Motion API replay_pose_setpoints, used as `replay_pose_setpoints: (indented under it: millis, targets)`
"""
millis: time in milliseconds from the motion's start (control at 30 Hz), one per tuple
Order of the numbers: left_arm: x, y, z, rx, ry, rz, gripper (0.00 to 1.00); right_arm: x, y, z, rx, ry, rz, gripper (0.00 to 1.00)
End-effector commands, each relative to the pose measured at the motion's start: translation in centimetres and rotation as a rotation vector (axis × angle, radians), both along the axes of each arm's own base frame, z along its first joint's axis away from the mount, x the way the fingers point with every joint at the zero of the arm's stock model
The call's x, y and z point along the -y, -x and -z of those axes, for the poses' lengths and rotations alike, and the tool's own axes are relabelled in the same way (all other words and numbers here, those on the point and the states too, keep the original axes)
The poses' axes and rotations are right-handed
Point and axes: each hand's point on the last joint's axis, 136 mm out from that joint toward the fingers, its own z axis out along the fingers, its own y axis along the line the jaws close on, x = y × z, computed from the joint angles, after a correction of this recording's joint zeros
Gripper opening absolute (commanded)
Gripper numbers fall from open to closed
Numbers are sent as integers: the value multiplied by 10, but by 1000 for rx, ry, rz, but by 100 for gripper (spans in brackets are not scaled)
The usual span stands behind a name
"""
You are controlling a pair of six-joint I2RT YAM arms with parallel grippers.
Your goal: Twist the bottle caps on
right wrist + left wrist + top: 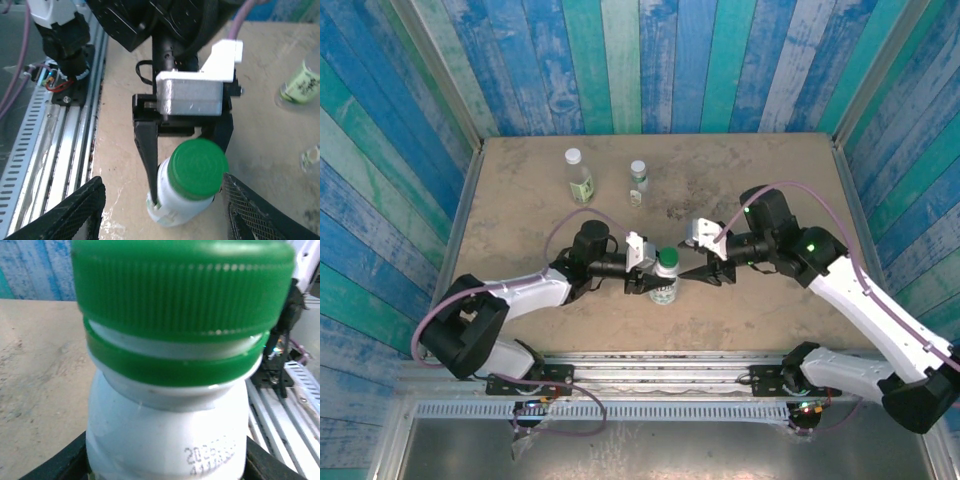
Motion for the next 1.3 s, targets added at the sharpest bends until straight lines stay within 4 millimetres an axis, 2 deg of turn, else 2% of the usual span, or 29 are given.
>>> replay_pose_setpoints:
  millis: [0, 200, 467, 667, 767, 933, 967, 1067, 1167, 1200, 1267]
  targets:
    - [-1, 17, -21, 31, 29, 77, 55, -12, 10, -11, 23, -43, -120, 62]
    - [-1, 17, -24, 45, 35, 77, 55, -25, 4, -7, 4, -37, -166, 61]
    - [-3, 19, -29, 70, 48, 70, 56, -31, -3, 13, -52, 6, -177, 58]
    - [-4, 20, -32, 79, 56, 74, 56, -30, -3, 21, -85, 34, -168, 52]
    - [-3, 18, -32, 82, 56, 68, 56, -30, -3, 20, -89, 34, -163, 45]
    - [-3, 8, -34, 97, 64, 8, 56, -30, -9, 20, -102, 42, -121, 38]
    - [-3, 3, -37, 104, 72, -21, 56, -29, -14, 20, -114, 50, -79, 35]
    - [-5, -19, -49, 142, 106, -152, 55, -24, -44, 23, -147, 76, 151, 36]
    - [-7, -47, -61, 161, 128, -301, 55, -8, -81, 25, -154, 67, 456, 31]
    - [-9, -57, -64, 164, 136, -354, 55, -1, -94, 24, -155, 46, 573, 27]
    - [-13, -70, -68, 171, 155, -429, 55, 10, -109, 25, -184, -1, 747, 23]
